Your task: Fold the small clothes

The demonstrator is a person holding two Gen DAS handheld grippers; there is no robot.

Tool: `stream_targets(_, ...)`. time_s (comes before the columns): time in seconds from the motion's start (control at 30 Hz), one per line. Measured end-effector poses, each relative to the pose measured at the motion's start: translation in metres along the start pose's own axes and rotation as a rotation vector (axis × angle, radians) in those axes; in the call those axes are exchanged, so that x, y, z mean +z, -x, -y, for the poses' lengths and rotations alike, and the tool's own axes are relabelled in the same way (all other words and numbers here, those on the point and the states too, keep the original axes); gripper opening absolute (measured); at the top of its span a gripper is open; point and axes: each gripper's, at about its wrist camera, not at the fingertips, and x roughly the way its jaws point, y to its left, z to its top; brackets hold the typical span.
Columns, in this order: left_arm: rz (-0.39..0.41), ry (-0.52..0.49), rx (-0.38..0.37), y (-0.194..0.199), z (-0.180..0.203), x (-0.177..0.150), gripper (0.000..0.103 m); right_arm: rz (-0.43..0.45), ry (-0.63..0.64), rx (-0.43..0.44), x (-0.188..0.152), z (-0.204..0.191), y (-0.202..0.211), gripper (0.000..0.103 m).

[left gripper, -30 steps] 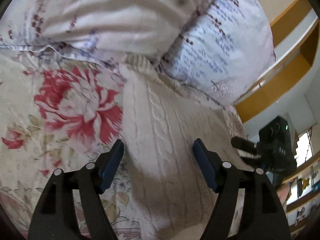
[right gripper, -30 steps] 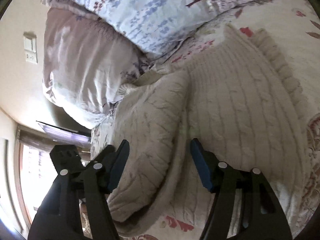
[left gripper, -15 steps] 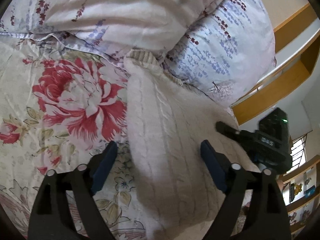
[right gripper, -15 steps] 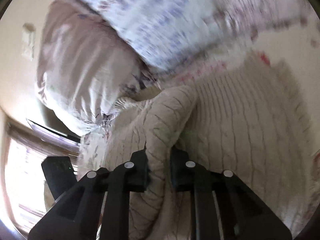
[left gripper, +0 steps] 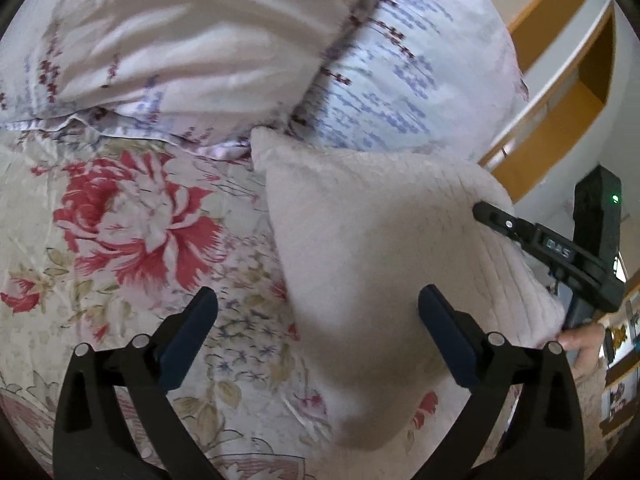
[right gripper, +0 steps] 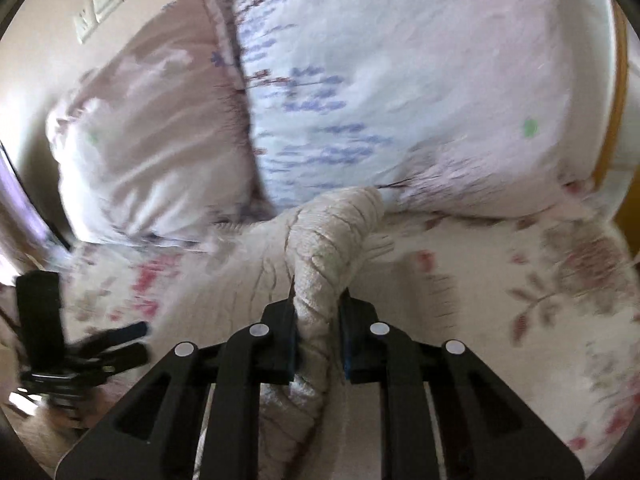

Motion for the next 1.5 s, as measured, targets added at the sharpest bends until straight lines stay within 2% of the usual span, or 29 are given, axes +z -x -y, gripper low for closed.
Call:
stream_targets(0.07, -0.007, -0.009, -0.01, -0.001, 0.004, -0.003, 0.1, 0.002, 0.014, -0.055, -0.001, 0.007, 0.001, 0.016)
stream_targets(0.17, -0.012, -0.021, -0.011, -0.004, 0.007, -0.005, 0.1, -0.003, 0.011, -0.085, -0.003, 0.018, 0.002, 0.016)
stream_targets(0.37, -0.023, -0.044, -0.026, -0.009, 0.014, -0.01, 0.1, -0.01, 0.003, -0.093, -0.006, 0.026, -0.001, 0.016)
stream_targets(0.47, -0.013, -0.054, -0.045, -0.009, 0.017, -0.012, 0.1, -0.044, -0.004, -0.097, -0.01, 0.029, -0.012, 0.017)
stream_targets(0.57, -0.003, -0.057, -0.063, -0.008, 0.019, -0.014, 0.1, -0.158, -0.075, -0.131, -0.019, 0.052, -0.036, 0.029)
stream_targets(0.67, 0.002, -0.057, -0.084, -0.007, 0.018, -0.014, 0.1, -0.123, -0.173, -0.155, -0.024, 0.074, -0.02, 0.052)
stream_targets(0.73, -0.002, -0.057, -0.091, -0.008, 0.019, -0.014, 0.1, -0.086, -0.23, -0.128, -0.026, 0.084, 0.0, 0.059)
stream_targets(0.83, -0.022, -0.048, -0.114, -0.011, 0.02, -0.016, 0.099, -0.041, -0.29, -0.038, -0.036, 0.092, 0.031, 0.059)
stream_targets(0.97, -0.037, 0.004, -0.128, -0.006, 0.023, -0.014, 0.095, -0.042, -0.313, 0.065, -0.058, 0.089, 0.056, 0.059)
stream_targets(1.17, -0.095, 0.02, -0.104, 0.001, 0.035, -0.025, 0.082, -0.052, -0.307, 0.141, -0.079, 0.08, 0.064, 0.056)
stream_targets(1.3, -0.14, 0.031, -0.107, -0.004, 0.039, -0.035, 0.075, -0.061, -0.287, 0.16, -0.085, 0.074, 0.064, 0.053)
stream_targets(1.4, -0.174, 0.057, -0.124, -0.011, 0.04, -0.04, 0.063, -0.078, -0.28, 0.158, -0.09, 0.072, 0.059, 0.043)
stream_targets(1.43, -0.181, 0.067, -0.133, -0.013, 0.04, -0.04, 0.06, -0.082, -0.281, 0.155, -0.092, 0.073, 0.057, 0.034)
stream_targets(1.47, -0.191, 0.075, -0.138, -0.016, 0.039, -0.042, 0.055, -0.085, -0.277, 0.151, -0.093, 0.072, 0.056, 0.03)
stream_targets(1.5, -0.196, 0.076, -0.141, -0.016, 0.039, -0.042, 0.05, -0.09, -0.268, 0.139, -0.095, 0.072, 0.054, 0.021)
